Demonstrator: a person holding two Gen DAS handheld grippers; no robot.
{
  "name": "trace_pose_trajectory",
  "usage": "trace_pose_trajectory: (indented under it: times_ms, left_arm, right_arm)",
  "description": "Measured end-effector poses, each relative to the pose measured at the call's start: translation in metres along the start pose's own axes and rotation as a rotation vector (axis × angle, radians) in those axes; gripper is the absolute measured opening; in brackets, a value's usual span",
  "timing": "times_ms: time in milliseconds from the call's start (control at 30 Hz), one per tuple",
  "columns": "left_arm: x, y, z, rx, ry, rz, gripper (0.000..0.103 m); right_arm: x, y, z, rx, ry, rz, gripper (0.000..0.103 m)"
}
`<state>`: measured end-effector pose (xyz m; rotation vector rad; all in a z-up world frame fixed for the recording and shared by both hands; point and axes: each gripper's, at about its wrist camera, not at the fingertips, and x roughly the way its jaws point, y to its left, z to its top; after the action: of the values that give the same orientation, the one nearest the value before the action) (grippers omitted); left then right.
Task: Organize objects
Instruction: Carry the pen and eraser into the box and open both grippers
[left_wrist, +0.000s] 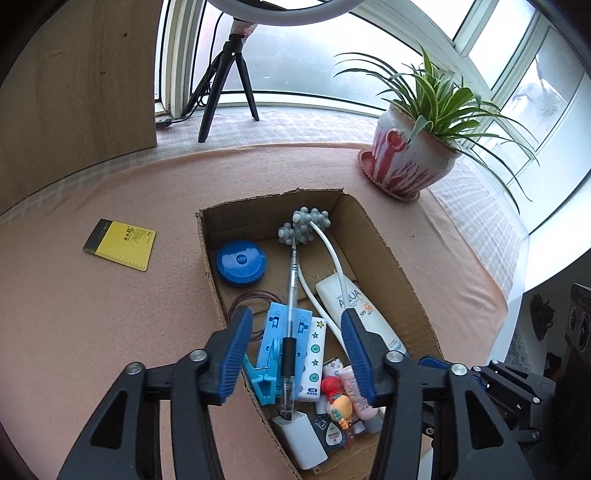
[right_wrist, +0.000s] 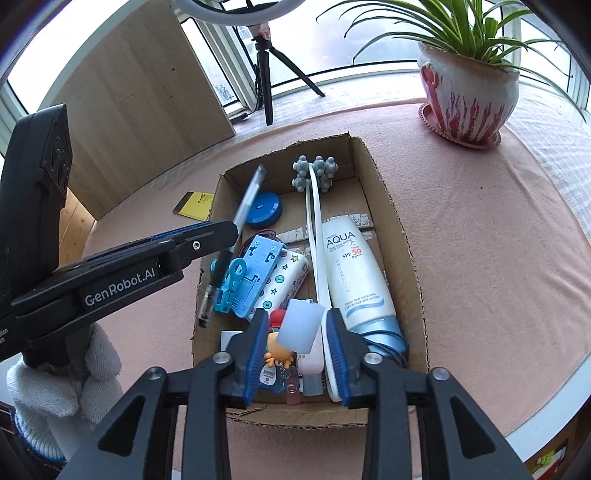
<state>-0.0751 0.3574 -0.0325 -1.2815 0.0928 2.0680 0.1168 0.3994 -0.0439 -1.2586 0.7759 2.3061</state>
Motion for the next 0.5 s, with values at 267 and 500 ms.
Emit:
trace_pose_trajectory:
  times_ms: [267, 500]
  left_arm:
    - [-0.015, 0.022, -0.004, -0.008, -0.004, 0.063, 0.064]
    - [-0.035, 0.069, -0.032, -0.059, 0.009, 0.128, 0.065]
  right_arm:
    - [0.0, 0.001, 0.004, 0.014, -0.018, 0.001, 0.044]
    - [0.002, 0.026, 0.016, -0.06, -0.029, 0.034, 0.044]
